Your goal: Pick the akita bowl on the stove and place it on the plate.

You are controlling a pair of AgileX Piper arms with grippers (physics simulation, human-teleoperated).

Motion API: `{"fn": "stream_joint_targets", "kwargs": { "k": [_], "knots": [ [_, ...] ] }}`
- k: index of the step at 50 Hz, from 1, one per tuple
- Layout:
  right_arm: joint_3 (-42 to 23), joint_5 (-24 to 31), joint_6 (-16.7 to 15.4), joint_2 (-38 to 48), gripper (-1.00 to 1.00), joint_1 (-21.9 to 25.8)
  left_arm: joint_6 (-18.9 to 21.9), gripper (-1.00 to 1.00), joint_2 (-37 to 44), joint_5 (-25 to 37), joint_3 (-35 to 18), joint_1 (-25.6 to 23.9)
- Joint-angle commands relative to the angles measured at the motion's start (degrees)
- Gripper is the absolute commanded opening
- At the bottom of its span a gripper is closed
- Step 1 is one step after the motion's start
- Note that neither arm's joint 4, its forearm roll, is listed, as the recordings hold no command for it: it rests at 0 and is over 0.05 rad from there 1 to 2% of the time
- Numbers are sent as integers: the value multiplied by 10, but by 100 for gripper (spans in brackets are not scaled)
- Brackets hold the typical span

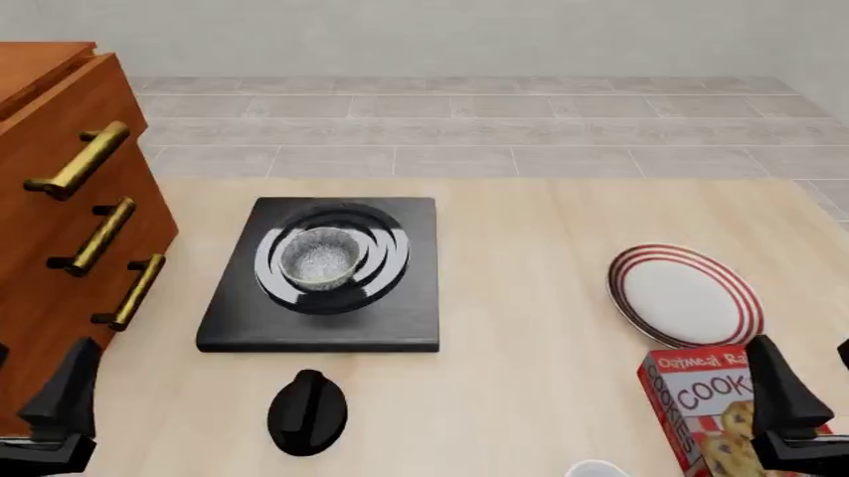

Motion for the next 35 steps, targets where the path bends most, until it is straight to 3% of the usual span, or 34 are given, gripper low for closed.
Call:
{"fn": "stream_joint_targets", "kwargs": {
  "k": [1, 6, 10, 12, 15, 18, 20, 22, 23, 28, 35],
  "knots": [
    [-3, 10, -3, -8, 100, -6, 0, 100, 3, -1, -1, 0],
    [-2, 0, -2, 4, 100, -7, 0, 100, 3, -1, -1, 0],
    [-4, -26, -29, 45, 100, -5, 0, 100, 3, -1, -1, 0],
    [-17, -32, -26, 59, 100, -3, 0, 100, 3, -1, -1, 0],
    [-47, -65, -38, 121, 100, 6, 0, 100, 3, -1, -1, 0],
    [-76, -108, -79, 214, 100, 21, 0, 100, 3, -1, -1, 0],
    [-89, -112, -72, 223, 100, 29, 0, 100, 3, -1, -1, 0],
    [-106, -146, -103, 297, 100, 42, 0, 100, 3, -1, -1, 0],
    [-117, -142, -90, 293, 100, 54, 0, 100, 3, -1, -1, 0],
    [-171, -162, -109, 395, 100, 82, 0, 100, 3, -1, -1, 0],
    [-210, -159, -112, 447, 100, 109, 0, 100, 3, -1, -1, 0]
  ]
}}
